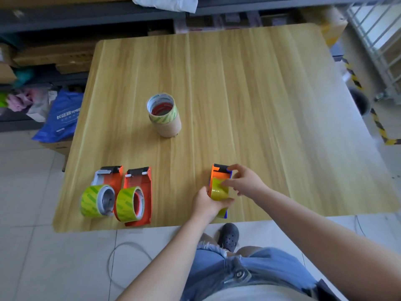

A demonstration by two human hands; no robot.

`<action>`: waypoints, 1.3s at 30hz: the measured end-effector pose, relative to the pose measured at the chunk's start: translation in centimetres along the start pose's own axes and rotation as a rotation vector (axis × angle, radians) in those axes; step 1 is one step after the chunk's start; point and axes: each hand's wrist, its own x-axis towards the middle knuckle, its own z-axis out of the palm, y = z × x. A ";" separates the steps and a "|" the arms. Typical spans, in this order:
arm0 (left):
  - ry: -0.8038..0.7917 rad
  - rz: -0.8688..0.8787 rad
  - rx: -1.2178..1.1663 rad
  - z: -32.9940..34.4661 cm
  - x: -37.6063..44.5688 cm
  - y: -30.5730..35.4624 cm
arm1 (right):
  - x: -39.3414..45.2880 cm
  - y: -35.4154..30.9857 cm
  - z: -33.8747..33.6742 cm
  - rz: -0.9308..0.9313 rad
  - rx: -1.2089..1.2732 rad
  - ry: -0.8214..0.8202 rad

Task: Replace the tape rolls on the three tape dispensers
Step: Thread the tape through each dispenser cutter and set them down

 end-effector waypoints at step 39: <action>-0.084 0.267 0.002 -10.7 -3.7 2.3 | -2.1 -10.3 3.8 -0.277 -0.957 0.183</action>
